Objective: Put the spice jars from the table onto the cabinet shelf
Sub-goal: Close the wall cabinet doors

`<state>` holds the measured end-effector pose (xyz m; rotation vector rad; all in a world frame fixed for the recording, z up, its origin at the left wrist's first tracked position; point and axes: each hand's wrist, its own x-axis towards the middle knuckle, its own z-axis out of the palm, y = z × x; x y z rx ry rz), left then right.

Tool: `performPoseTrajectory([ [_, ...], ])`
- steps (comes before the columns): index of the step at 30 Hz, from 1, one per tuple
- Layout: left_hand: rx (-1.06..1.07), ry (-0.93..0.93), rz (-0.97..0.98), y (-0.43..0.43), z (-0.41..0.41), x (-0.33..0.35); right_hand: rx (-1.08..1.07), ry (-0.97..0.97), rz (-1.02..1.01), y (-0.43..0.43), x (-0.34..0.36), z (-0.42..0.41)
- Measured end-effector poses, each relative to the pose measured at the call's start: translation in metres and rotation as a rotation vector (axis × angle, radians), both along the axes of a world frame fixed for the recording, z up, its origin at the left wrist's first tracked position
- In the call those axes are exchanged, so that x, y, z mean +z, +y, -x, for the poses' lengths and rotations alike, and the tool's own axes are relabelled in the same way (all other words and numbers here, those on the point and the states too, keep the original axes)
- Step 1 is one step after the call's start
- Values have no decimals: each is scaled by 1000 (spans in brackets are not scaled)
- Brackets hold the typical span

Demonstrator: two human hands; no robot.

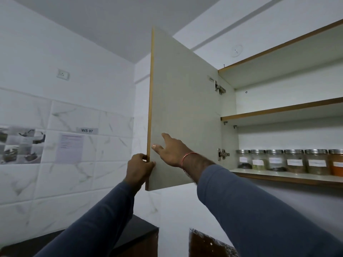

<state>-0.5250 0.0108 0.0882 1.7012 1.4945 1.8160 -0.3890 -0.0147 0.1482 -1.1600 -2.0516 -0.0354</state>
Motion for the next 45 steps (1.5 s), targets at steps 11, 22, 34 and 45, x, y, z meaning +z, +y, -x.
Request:
performPoseTrajectory([
  [11, 47, 180, -534, -41, -93, -16, -239, 283, -367, -33, 9, -48],
  [22, -562, 248, -692, -36, -285, -23, -352, 480, -345, -74, 4, -223],
  [34, -329, 702, -633, 17, -438, -33, -333, 755, -150, -34, 6, -389],
  [45, -229, 1009, -619, 82, -469, -12, -362, 848, -221, 23, -6, -451],
])
